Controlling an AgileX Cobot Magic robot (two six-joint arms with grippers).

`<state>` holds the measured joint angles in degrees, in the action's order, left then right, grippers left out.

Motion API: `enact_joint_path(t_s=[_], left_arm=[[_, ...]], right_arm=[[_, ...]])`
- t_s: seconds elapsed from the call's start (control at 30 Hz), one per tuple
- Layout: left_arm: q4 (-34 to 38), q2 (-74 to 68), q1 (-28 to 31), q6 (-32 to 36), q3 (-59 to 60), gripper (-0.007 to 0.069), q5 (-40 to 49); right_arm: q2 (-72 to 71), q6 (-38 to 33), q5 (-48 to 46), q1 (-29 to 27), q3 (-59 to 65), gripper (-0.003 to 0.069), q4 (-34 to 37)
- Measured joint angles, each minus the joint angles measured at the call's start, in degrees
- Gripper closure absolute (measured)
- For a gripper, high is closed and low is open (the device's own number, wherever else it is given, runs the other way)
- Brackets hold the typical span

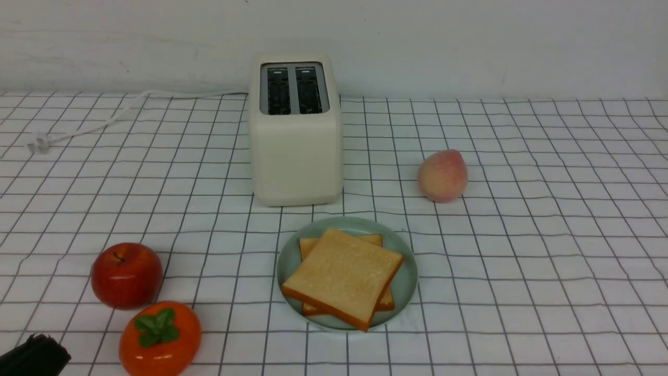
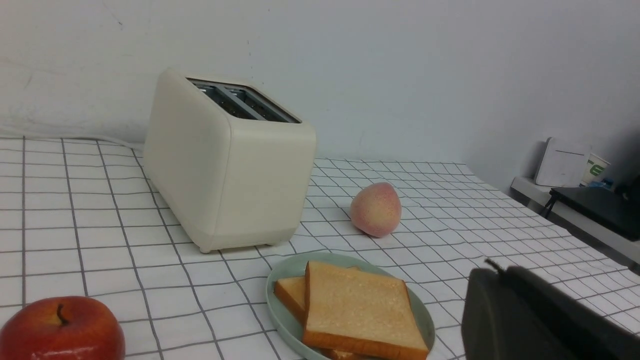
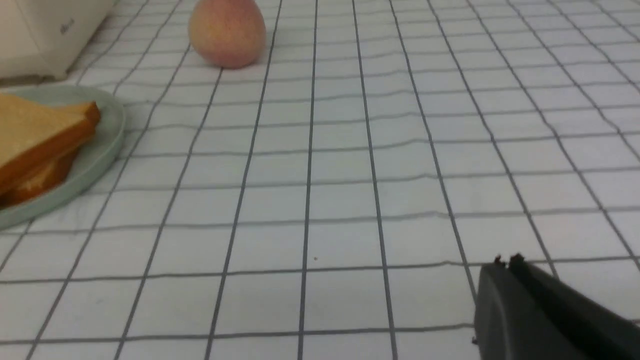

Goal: Take toasted bread from bread machine on white checkered table place on plate.

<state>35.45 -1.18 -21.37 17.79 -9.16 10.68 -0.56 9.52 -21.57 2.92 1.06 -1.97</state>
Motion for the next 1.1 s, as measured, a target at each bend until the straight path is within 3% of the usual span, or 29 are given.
enact_joint_path(t_s=[1.1], left_arm=[[0.0,0.0,0.0,0.0,0.14,0.0625,0.03]], right_arm=[[0.0,0.06,-0.35,0.0,-0.05,0.0662,0.05]])
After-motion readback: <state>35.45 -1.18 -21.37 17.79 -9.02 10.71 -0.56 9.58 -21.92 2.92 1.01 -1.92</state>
